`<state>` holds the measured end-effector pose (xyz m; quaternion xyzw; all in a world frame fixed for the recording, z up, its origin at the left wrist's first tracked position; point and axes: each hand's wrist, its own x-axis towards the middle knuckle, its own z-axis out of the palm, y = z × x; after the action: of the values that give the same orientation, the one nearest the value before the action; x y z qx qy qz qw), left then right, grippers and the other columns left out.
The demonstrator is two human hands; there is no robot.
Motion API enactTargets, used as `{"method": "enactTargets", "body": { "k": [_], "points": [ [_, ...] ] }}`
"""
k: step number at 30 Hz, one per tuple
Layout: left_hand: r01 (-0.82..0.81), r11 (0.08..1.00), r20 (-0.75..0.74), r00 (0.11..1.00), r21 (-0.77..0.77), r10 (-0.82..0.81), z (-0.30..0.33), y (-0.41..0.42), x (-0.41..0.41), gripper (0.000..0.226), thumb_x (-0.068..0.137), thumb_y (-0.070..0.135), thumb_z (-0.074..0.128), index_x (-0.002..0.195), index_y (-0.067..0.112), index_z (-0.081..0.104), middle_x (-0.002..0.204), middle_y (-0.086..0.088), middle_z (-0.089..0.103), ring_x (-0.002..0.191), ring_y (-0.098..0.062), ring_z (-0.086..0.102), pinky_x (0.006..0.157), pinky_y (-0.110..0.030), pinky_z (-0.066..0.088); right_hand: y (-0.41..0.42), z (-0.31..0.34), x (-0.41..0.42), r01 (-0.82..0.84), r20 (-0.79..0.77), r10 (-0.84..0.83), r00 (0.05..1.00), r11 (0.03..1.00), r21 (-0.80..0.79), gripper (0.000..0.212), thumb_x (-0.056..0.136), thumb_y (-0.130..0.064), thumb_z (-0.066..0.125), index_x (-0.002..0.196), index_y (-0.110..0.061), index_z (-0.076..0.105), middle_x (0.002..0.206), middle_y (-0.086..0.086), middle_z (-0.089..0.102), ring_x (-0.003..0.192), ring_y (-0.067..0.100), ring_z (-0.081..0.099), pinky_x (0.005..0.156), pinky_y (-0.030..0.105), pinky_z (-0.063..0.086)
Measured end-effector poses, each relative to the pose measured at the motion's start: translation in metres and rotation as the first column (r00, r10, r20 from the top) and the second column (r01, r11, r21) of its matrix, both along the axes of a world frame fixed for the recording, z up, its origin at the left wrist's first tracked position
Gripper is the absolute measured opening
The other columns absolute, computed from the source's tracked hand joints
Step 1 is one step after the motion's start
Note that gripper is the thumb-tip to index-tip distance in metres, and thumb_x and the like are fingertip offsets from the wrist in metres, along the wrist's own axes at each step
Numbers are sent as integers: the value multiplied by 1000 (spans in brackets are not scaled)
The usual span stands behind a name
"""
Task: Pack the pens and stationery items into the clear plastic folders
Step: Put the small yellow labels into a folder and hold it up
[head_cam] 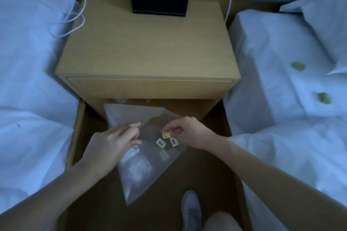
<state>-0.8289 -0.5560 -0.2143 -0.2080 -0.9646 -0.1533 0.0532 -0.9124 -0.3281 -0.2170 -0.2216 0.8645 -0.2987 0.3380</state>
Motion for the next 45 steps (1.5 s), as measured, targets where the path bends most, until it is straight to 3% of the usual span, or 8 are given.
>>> {"method": "enactTargets", "body": {
  "k": [6, 10, 15, 19, 27, 33, 39, 45],
  "points": [
    [10, 1000, -67, 998, 2, -10, 85, 45, -22, 59, 98, 50, 22, 70, 12, 59, 94, -2, 73, 88, -12, 70, 55, -9, 41, 72, 91, -6, 185, -21, -186, 982, 982, -30, 30, 95, -8, 53, 118, -23, 65, 113, -6, 65, 101, 2, 57, 93, 19, 46],
    [24, 1000, -45, 999, -19, -24, 125, 76, -46, 39, 89, 44, 40, 71, 13, 54, 101, 0, 72, 87, -9, 70, 44, -11, 35, 132, 133, -22, 351, -112, -352, 929, 936, -25, 31, 93, -4, 52, 114, -21, 68, 107, -8, 66, 99, 5, 60, 87, 15, 45],
    [37, 999, -48, 998, -27, -38, 157, 118, -75, 34, 85, 42, 47, 71, 12, 55, 106, 0, 72, 70, -9, 69, 46, -2, 11, 214, 136, -41, 667, -201, -657, 726, 745, -24, 33, 87, -2, 61, 115, -19, 65, 101, -2, 62, 95, 16, 60, 94, 31, 47],
    [37, 999, -88, 995, 4, -36, 161, 147, -93, 34, 85, 42, 48, 71, 12, 56, 109, 0, 71, 67, -11, 68, 46, -2, 14, 275, 116, -58, 841, -294, -801, 522, 541, 21, 45, 84, -6, 66, 127, -13, 55, 116, 13, 58, 99, 24, 58, 90, 21, 37],
    [66, 998, -61, 996, 14, -65, 145, 190, -125, 33, 86, 45, 48, 75, 15, 56, 109, 0, 70, 88, -16, 70, 43, -19, 42, 342, 66, -92, 823, -383, -729, 567, 514, 242, 75, 81, 7, 59, 147, -15, 30, 147, 17, 28, 129, 38, 36, 108, 37, 30],
    [45, 999, -64, 997, -8, -46, 140, 212, -143, 33, 86, 46, 50, 75, 16, 57, 108, 3, 71, 86, -14, 70, 46, -14, 30, 351, 42, -104, 778, -352, -695, 626, 525, 345, 75, 81, 11, 50, 148, -15, 29, 153, 14, 22, 132, 38, 33, 108, 38, 31],
    [48, 999, -46, 998, 17, -47, 134, 229, -144, 24, 82, 34, 70, 74, 14, 59, 104, 1, 72, 85, -16, 71, 49, -18, 41, 353, 24, -99, 783, -396, -676, 622, 547, 297, 59, 79, 11, 50, 134, -9, 47, 130, 18, 44, 117, 39, 43, 96, 38, 37],
    [68, 998, -40, 997, 4, -68, 133, 232, -150, 32, 86, 44, 50, 76, 15, 58, 103, 2, 72, 85, -16, 70, 50, -15, 35, 337, 33, -89, 873, -363, -807, 466, 486, 40, 34, 82, 4, 63, 116, -4, 60, 112, 19, 50, 98, 34, 53, 82, 28, 38]
  ]
}}
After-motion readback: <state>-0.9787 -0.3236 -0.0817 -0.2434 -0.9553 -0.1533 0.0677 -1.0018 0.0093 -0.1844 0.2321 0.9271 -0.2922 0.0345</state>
